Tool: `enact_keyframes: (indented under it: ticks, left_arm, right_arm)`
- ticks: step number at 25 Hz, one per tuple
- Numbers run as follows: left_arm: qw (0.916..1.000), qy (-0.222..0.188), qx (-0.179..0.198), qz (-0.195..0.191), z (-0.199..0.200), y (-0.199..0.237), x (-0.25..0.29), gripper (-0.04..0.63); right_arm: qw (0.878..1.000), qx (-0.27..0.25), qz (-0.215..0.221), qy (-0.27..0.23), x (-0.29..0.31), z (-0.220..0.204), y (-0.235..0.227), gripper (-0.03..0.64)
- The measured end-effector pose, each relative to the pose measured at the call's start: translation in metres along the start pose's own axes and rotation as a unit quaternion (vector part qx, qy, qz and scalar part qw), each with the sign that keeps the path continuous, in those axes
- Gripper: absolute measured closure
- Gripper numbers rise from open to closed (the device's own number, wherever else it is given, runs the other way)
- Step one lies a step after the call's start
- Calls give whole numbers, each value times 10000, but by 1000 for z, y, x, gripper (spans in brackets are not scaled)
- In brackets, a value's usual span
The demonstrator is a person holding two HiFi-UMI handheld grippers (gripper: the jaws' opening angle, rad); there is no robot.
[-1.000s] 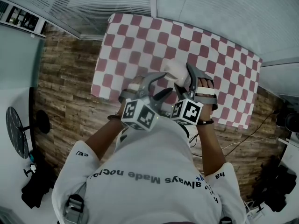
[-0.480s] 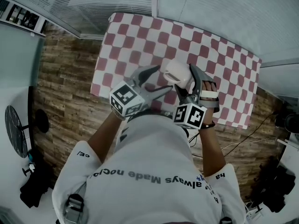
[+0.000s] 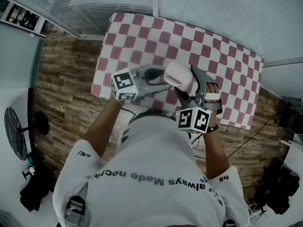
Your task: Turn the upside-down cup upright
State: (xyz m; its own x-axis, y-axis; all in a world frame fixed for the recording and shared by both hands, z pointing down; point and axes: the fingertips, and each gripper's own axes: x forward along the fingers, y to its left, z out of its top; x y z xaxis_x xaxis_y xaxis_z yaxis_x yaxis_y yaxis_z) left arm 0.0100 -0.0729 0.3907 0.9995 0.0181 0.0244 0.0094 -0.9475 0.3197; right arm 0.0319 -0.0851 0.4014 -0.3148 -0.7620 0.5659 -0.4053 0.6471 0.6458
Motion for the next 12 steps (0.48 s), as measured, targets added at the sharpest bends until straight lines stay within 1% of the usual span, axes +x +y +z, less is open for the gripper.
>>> enact_keyframes:
  ticks: [3,5,8,12]
  left_arm:
    - [9994,-114,34,-317,2,-8,2,448]
    - [9989,-125,116,-444,1,-12,3,477]
    - [9980,-47,296,-551,-1,-18,5,501]
    - [9957,122,573,-711,-7,-27,8,539]
  right_arm:
    - [9998,144,112,-114,-2,0,1,172]
    - [9995,196,185,-172,-2,-1,2,172]
    - [9990,242,303,-207,-3,-4,6,172]
    - [9990,160,404,-118,0,-11,11,172]
